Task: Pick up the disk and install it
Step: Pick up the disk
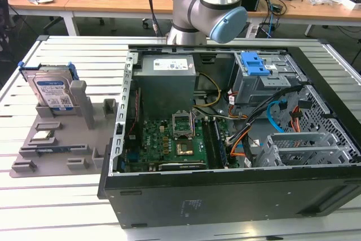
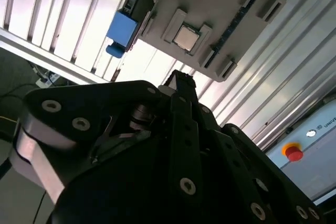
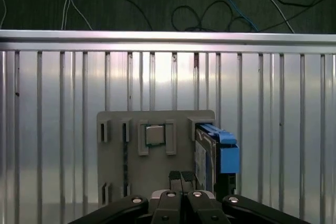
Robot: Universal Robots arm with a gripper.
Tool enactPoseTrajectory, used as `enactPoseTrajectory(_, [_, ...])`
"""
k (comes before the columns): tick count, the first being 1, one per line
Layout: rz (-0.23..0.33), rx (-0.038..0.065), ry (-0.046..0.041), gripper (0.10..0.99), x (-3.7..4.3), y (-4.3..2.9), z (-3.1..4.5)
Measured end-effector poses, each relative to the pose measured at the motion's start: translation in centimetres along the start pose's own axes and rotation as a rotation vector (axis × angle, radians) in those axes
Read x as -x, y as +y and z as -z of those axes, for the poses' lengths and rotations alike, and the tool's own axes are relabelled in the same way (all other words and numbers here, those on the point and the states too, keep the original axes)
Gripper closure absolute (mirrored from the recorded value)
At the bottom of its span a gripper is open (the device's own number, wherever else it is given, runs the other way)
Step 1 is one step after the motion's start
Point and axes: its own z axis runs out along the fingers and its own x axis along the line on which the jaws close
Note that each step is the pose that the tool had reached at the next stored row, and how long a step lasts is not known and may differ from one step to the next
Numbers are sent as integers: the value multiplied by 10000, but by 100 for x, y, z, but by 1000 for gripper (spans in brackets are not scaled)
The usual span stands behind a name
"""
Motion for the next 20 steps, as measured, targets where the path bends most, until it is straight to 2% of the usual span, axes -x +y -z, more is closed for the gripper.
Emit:
enactPoseTrajectory(2, [225, 6, 4, 980, 0, 0, 0])
enactPoseTrajectory(7, [1185, 27, 22, 980, 0, -3, 0])
enactPoseTrajectory(10, [1510, 34, 28, 980, 0, -4, 0])
enactPoseTrajectory(14, [1526, 36, 29, 980, 0, -4, 0])
enactPoseTrajectory(16, [992, 23, 20, 980, 0, -5, 0])
enactPoseTrajectory(20, [343, 9, 11, 980, 0, -5, 0])
